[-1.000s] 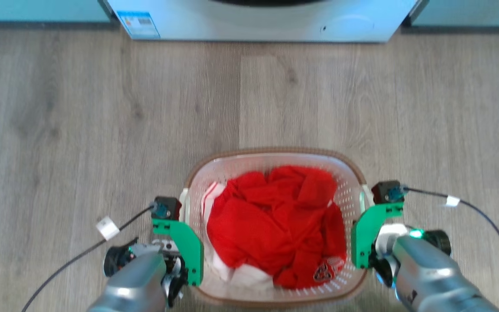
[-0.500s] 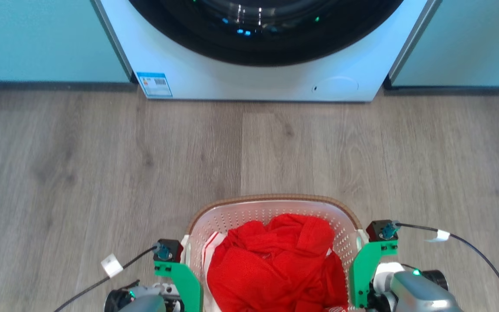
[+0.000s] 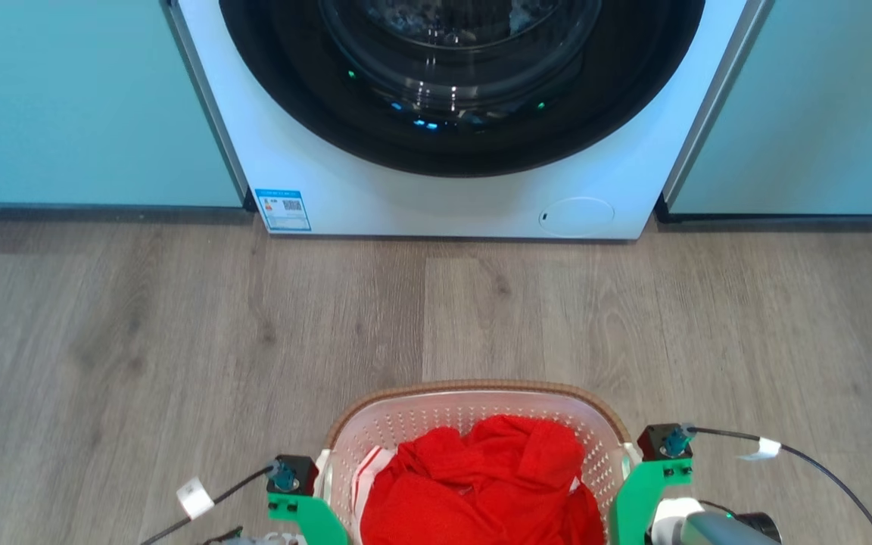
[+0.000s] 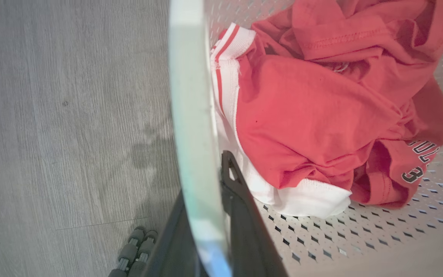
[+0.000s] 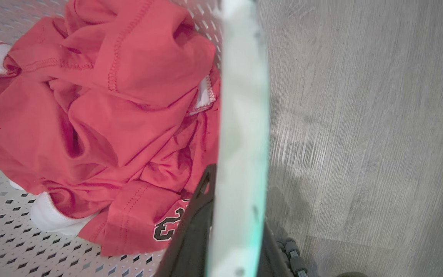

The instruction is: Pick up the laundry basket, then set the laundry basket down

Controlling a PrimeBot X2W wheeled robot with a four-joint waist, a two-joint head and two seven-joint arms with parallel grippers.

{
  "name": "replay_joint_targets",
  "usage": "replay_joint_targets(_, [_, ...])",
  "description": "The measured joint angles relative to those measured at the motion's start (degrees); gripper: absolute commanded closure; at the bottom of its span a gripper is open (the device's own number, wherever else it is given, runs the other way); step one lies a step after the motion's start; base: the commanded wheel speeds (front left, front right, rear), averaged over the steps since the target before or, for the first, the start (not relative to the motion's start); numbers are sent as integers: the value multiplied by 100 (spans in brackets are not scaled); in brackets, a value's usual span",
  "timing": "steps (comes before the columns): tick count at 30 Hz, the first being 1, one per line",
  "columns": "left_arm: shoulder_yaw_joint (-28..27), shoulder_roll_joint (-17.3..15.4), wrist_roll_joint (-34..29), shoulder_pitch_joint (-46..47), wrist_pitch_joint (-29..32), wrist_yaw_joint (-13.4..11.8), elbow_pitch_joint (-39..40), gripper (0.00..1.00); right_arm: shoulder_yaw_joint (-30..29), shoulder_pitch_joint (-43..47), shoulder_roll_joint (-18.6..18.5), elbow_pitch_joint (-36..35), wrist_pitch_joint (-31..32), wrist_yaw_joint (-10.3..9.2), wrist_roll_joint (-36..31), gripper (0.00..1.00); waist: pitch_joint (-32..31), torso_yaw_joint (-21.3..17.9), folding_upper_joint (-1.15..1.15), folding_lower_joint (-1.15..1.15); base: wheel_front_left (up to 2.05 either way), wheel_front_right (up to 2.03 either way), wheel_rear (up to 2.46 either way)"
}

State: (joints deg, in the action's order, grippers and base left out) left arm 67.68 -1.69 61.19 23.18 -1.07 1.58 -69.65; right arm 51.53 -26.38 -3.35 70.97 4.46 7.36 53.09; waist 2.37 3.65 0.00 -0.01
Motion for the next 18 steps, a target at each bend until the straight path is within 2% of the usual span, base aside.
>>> replay_joint_targets(9, [41,1,60,36,-1,64,-90,100,232,-4,7,33,-57,0,177,100,-96,-25,0,0,0,0,0])
replay_joint_targets(18, [70,10,102,146,-46,267,-291,100,391,-31,41,74,-153,0,296,100,-93,-92,0,1,0,0,0])
